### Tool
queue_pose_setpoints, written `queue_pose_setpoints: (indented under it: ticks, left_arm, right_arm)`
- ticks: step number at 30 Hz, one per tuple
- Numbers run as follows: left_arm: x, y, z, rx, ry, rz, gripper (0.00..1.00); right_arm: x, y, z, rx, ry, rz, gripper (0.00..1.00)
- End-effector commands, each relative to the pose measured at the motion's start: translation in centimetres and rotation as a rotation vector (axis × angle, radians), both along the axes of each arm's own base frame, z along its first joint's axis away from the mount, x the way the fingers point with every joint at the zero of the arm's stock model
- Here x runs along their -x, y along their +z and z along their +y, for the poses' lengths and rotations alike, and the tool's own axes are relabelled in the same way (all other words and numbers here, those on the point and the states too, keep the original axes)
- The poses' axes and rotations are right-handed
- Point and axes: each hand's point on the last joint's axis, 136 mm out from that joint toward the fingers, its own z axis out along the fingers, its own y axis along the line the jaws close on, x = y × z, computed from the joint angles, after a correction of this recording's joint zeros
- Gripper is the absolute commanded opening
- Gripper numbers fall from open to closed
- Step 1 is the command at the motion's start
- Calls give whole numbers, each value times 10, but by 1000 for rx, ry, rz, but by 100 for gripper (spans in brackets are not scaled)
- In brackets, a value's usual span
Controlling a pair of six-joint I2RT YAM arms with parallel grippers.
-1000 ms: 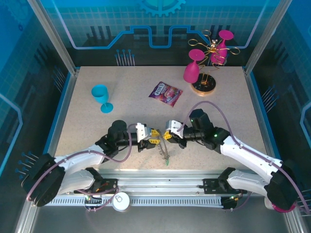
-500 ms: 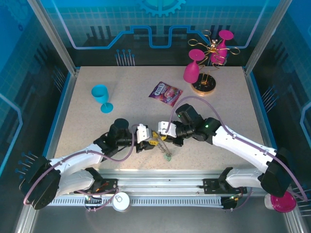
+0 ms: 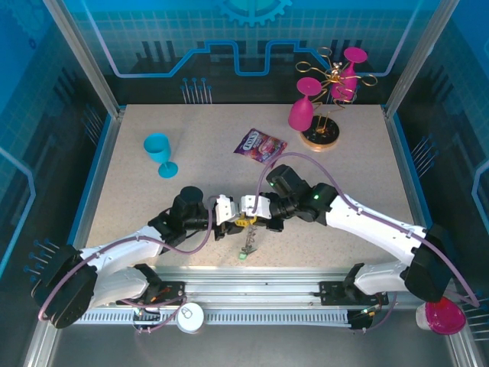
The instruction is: Put the keys on the keyring
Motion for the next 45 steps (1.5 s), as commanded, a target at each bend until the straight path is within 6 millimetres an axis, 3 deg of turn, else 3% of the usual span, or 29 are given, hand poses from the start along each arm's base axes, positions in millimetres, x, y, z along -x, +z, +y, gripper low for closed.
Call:
queue_pose_setpoints:
  ticks: [1, 3, 4, 8, 11, 15, 25, 37, 45]
  left_arm:
    - [0, 17, -8, 39, -33, -23, 13]
    - [1, 18, -8, 43, -37, -27, 4]
    - [1, 19, -7, 47, -37, -32, 0]
    - [3, 20, -5, 79, -28, -54, 0]
    - [4, 25, -4, 144, -13, -66, 0]
    - [5, 32, -4, 226, -2, -55, 0]
    - [9, 38, -9, 329, -40, -11, 0]
    - [14, 38, -11, 343, -79, -2, 0]
    - [17, 42, -11, 358, -92, 1, 0]
  right_arm:
    - [4, 13, 9, -23, 38, -21, 0]
    - [5, 15, 8, -40, 28, -16, 0]
    - [2, 19, 7, -65, 9, -12, 6]
    - [-7, 46, -6, -306, -70, 31, 26]
    - [-4, 54, -19, -544, -68, 45, 29]
    - [0, 52, -19, -647, -45, 36, 29]
    - [4, 31, -7, -613, 14, 83, 24]
    - [0, 22, -11, -581, -21, 44, 20]
    - [5, 31, -5, -597, 42, 61, 0]
